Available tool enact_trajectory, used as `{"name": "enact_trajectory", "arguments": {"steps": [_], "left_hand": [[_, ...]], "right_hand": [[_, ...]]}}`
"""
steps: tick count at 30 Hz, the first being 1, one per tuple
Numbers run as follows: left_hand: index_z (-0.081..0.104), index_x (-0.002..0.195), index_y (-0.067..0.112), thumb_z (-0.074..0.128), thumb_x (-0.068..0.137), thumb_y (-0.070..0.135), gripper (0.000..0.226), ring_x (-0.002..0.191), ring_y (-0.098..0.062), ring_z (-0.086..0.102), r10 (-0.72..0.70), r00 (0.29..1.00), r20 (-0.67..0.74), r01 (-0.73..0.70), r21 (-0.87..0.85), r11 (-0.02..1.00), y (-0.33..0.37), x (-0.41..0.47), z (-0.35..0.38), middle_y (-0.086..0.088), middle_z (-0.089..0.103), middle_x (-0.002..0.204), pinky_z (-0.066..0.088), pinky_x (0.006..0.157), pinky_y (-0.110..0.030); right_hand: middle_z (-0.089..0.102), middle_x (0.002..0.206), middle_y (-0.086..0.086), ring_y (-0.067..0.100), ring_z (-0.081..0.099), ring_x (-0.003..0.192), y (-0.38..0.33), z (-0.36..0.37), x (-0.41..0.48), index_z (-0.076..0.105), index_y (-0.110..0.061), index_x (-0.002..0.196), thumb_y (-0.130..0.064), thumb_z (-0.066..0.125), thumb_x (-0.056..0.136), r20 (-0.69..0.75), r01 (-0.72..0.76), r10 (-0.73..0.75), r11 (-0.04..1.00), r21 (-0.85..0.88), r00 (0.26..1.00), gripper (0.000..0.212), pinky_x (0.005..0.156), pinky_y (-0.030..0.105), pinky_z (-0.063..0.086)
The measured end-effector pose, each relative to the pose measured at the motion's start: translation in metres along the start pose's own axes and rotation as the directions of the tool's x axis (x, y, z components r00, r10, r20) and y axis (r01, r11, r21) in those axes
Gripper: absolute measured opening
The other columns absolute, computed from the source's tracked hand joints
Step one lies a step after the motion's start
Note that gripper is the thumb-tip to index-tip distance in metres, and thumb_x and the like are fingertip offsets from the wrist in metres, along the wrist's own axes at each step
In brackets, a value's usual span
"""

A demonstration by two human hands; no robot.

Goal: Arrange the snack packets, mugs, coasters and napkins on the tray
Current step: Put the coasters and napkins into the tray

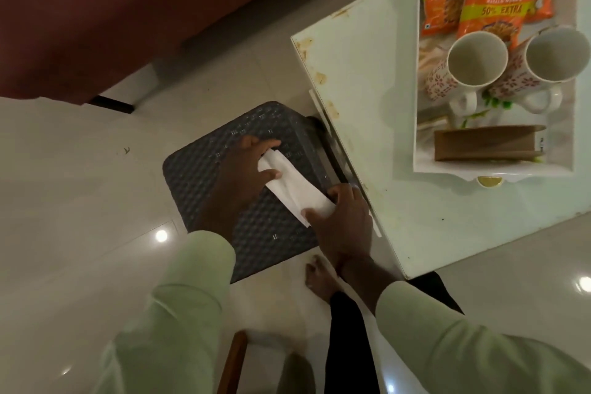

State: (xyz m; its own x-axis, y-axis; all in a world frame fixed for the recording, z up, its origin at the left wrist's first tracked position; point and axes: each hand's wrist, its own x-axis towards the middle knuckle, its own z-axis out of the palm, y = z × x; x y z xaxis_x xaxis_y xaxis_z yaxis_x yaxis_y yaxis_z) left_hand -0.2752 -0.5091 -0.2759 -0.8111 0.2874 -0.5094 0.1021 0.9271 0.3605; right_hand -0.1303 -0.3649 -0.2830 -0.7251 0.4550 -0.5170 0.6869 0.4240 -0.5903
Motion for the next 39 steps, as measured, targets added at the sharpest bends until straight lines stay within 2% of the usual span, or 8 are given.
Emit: {"name": "enact_trajectory", "arguments": {"steps": [5, 10, 15, 19, 22, 25, 28, 39], "left_hand": [[0.063, 0.104, 0.029, 0.074, 0.076, 0.032, 0.03, 0.097, -0.012, 0.046, 0.079, 0.997, 0.022, -0.08, 0.005, 0.997, -0.002, 0.004, -0.004, 0.003, 0.051, 0.112, 0.033, 0.082, -0.024], [0.059, 0.087, 0.025, 0.07, 0.081, 0.034, 0.015, 0.09, -0.012, 0.047, 0.039, 0.996, 0.086, -0.042, 0.043, 0.998, 0.004, -0.006, -0.011, 0.006, 0.048, 0.098, 0.035, 0.078, -0.026], [0.054, 0.09, 0.034, 0.06, 0.088, 0.035, 0.006, 0.079, -0.006, 0.059, 0.124, 0.987, 0.101, -0.119, -0.052, 0.991, 0.035, -0.035, -0.02, 0.015, 0.059, 0.087, 0.041, 0.066, -0.017], [0.053, 0.092, 0.04, 0.066, 0.085, 0.018, 0.027, 0.079, -0.001, 0.061, 0.18, 0.981, -0.073, -0.192, -0.23, 0.954, 0.094, -0.055, -0.013, 0.021, 0.059, 0.087, 0.045, 0.068, -0.015], [0.06, 0.107, 0.042, 0.063, 0.082, 0.029, 0.029, 0.089, 0.0, 0.062, 0.205, 0.969, -0.137, -0.241, -0.347, 0.906, 0.147, -0.058, -0.001, 0.024, 0.061, 0.095, 0.046, 0.076, -0.014], [0.067, 0.099, 0.033, 0.057, 0.083, 0.036, 0.019, 0.083, -0.001, 0.056, 0.314, 0.93, -0.192, -0.359, -0.28, 0.891, 0.195, -0.048, 0.012, 0.024, 0.057, 0.088, 0.041, 0.077, -0.01], [0.071, 0.098, 0.021, 0.069, 0.082, 0.019, 0.017, 0.085, -0.012, 0.058, 0.338, 0.908, -0.246, -0.391, -0.213, 0.895, 0.237, -0.036, 0.028, 0.014, 0.066, 0.09, 0.046, 0.075, -0.024], [0.069, 0.104, 0.021, 0.06, 0.087, 0.022, 0.02, 0.091, -0.021, 0.056, 0.339, 0.903, -0.263, -0.354, -0.011, 0.935, 0.282, 0.0, 0.078, 0.004, 0.069, 0.097, 0.049, 0.074, -0.035]], "right_hand": [[0.053, 0.098, -0.009, 0.016, 0.053, 0.092, 0.0, 0.004, 0.0, 0.053, -0.027, 0.096, -0.043, 0.079, 0.069, -0.036, -0.031, 0.033, 0.999, 0.044, 0.999, 0.04, 0.077, 0.038, 0.053], [0.064, 0.095, -0.009, 0.014, 0.061, 0.088, -0.004, -0.005, 0.0, 0.061, -0.029, 0.099, -0.039, 0.075, 0.078, -0.05, -0.094, 0.1, 0.988, 0.122, 0.994, 0.028, 0.08, 0.035, 0.058], [0.071, 0.092, -0.004, 0.016, 0.064, 0.086, 0.011, -0.062, 0.013, 0.074, -0.026, 0.098, -0.028, 0.064, 0.085, 0.019, -0.062, 0.06, 0.984, 0.167, 0.998, 0.016, 0.081, 0.036, 0.056], [0.066, 0.086, -0.014, 0.011, 0.061, 0.085, 0.032, -0.146, 0.026, 0.075, -0.03, 0.091, -0.023, 0.071, 0.081, -0.105, 0.092, -0.078, 0.987, 0.13, 0.991, 0.012, 0.075, 0.029, 0.048], [0.057, 0.084, -0.024, 0.01, 0.057, 0.088, 0.051, -0.21, 0.032, 0.075, -0.031, 0.092, -0.023, 0.074, 0.08, -0.198, 0.182, -0.177, 0.983, 0.004, 0.964, 0.015, 0.078, 0.034, 0.047], [0.064, 0.093, -0.015, 0.016, 0.058, 0.094, 0.069, -0.258, 0.039, 0.074, -0.03, 0.095, -0.019, 0.074, 0.078, -0.259, 0.222, -0.237, 0.971, -0.088, 0.936, 0.02, 0.083, 0.044, 0.048], [0.067, 0.096, -0.009, 0.016, 0.057, 0.094, 0.089, -0.292, 0.051, 0.074, -0.029, 0.097, -0.017, 0.074, 0.079, -0.334, 0.225, -0.26, 0.964, -0.138, 0.906, 0.022, 0.084, 0.045, 0.049], [0.069, 0.095, -0.008, 0.018, 0.056, 0.092, 0.133, -0.307, 0.1, 0.074, -0.027, 0.1, -0.023, 0.073, 0.084, -0.357, 0.165, -0.256, 0.95, -0.265, 0.898, 0.016, 0.082, 0.041, 0.044]]}}
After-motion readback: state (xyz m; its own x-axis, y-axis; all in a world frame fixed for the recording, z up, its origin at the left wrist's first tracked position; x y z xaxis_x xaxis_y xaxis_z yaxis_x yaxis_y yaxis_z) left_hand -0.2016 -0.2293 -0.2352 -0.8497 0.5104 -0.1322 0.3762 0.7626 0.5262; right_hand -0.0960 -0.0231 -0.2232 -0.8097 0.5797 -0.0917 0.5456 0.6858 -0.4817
